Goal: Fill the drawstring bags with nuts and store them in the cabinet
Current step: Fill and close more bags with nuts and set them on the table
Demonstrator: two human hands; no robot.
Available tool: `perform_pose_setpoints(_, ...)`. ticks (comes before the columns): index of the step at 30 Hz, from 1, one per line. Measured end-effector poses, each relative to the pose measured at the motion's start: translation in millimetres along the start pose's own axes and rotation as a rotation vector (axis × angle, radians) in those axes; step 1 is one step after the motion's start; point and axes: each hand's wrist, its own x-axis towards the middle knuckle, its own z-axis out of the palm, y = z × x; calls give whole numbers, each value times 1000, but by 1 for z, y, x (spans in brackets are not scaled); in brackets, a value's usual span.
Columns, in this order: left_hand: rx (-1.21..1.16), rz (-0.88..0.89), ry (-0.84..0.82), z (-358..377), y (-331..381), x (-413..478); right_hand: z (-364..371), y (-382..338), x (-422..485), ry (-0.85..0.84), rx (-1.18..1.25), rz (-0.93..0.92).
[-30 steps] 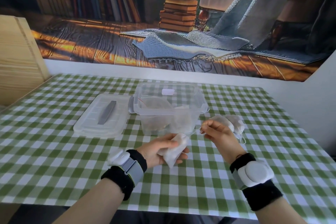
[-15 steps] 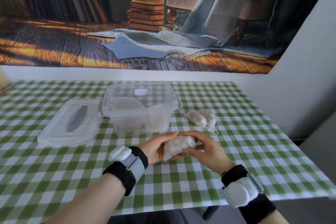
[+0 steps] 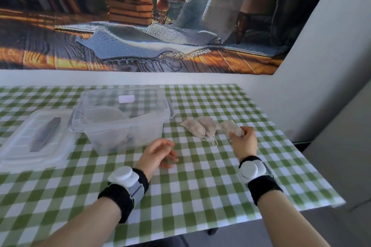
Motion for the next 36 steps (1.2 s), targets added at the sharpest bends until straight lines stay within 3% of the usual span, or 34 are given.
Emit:
perform_pose_setpoints(6, -11, 15, 7, -3, -4, 5, 28, 22, 38, 33, -120, 18)
perform_pose_setpoints(14, -119, -7, 8, -7, -9, 14, 36, 22, 44, -65, -271, 35)
perform_pose_setpoints(18, -150, -17, 9, -7, -8, 15, 20, 14, 35, -74, -222, -22)
perform_pose_setpoints(21, -164, -21, 7, -6, -5, 12, 11, -3, 19, 23, -93, -121)
perform_pose_setpoints(24, -243, -18, 15, -6, 0, 8, 10, -40, 0, 8, 13, -255)
perform_pose_setpoints(27, -350, -20, 34, -11, 4, 0, 21, -89, -20, -115, 25, -419)
perform_pose_setpoints(32, -209, 3, 121, -27, 5, -11, 63, -161, -45, -620, -65, -633)
perform_pose_setpoints(34, -142, 42, 129, -41, 7, -15, 95, -184, -43, -760, -262, -726)
perform_pose_setpoints(36, -56, 75, 127, -54, 9, -21, 131, -196, -35, -888, -614, -749)
